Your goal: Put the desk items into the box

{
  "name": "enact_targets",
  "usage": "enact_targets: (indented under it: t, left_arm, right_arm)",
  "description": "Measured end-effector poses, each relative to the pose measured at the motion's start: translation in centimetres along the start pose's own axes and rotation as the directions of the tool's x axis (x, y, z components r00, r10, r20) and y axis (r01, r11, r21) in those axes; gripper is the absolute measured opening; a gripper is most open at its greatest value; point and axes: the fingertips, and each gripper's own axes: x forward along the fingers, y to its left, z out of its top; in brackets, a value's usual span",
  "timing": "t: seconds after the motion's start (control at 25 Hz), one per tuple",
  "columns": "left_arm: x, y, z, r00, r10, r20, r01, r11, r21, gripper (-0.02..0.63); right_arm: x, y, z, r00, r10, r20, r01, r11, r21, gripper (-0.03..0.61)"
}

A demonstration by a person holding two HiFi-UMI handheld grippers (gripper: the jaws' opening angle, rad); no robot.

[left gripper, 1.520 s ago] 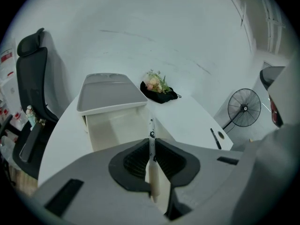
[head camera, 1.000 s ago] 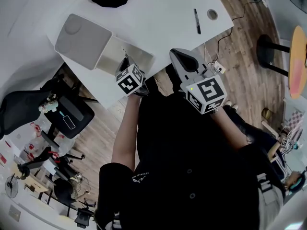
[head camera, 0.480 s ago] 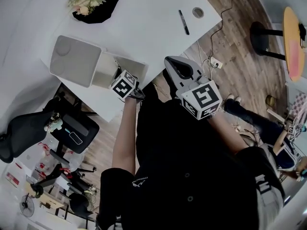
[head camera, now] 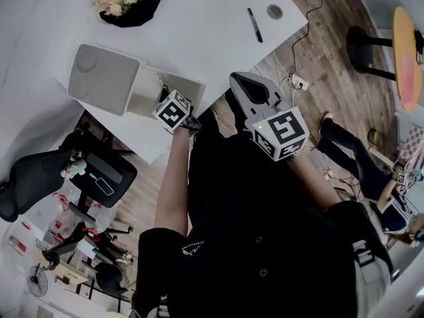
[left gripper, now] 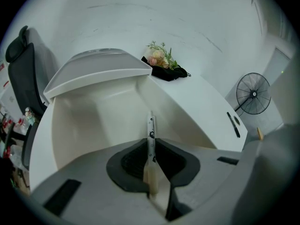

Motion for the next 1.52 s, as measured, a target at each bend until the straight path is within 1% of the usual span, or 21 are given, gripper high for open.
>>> enact_targets:
  t: [0.28,0.48,0.6,0.72,0.84,0.96,1.08,1.32,1.52]
  left_arm:
    - [-0.7,-0.3,0.4,0.999,-0.039,0.029,0.039,0.999,0.023,0.046]
    - [-1.7,0.0,0.7,0.998,-0.028,0.062,0.028,1.000,0.015,0.046]
    - [-2.5,0.1,1.1,0.995,-0.023,0.094,0.022,1.000,0.012,0.046]
    - [-3.9,0.0,1.5,0.990,-0.035,0.138,0.031,0.999,0.035,0.008]
    - [-5.6,-0.3,1.8,0.981,-0.066,0.184,0.059,0.997,0.042,0.008]
    - [-7.3,-0.5,2.1,0.972,-0.075,0.223,0.069,0.997,0.035,0.006]
    - [-9.0,-0.5,2.7,0.959,-0.069,0.273,0.062,0.997,0.038,0.006]
    - [-13.2,-1.3,4.4,0.922,-0.088,0.377,0.068,0.996,0.066,0.006]
    - [-17.1,-1.8,6.1,0.883,-0.086,0.462,0.083,0.996,0.028,0.006]
  right_arm:
    - [0.0,0.7,0.1,1.000,0.014,0.001,-0.014,1.000,-0.015,-0.002]
    - [-0.4,1.0,0.2,1.000,0.028,0.005,-0.028,0.999,-0.024,-0.002]
    - [-0.4,1.2,0.2,0.999,0.041,0.008,-0.041,0.999,-0.027,-0.002]
    - [-0.6,1.6,0.4,0.998,0.060,0.012,-0.059,0.997,-0.039,-0.002]
    - [-0.7,2.2,0.4,0.996,0.085,0.013,-0.084,0.995,-0.052,-0.002]
    - [-0.6,2.8,0.7,0.993,0.118,0.009,-0.117,0.991,-0.070,-0.002]
    - [-0.4,3.2,1.2,0.988,0.152,0.010,-0.151,0.985,-0.089,-0.002]
    - [-0.1,4.5,1.7,0.975,0.222,-0.001,-0.221,0.968,-0.121,-0.002]
    - [0.7,5.3,2.6,0.958,0.286,-0.004,-0.284,0.947,-0.148,-0.002]
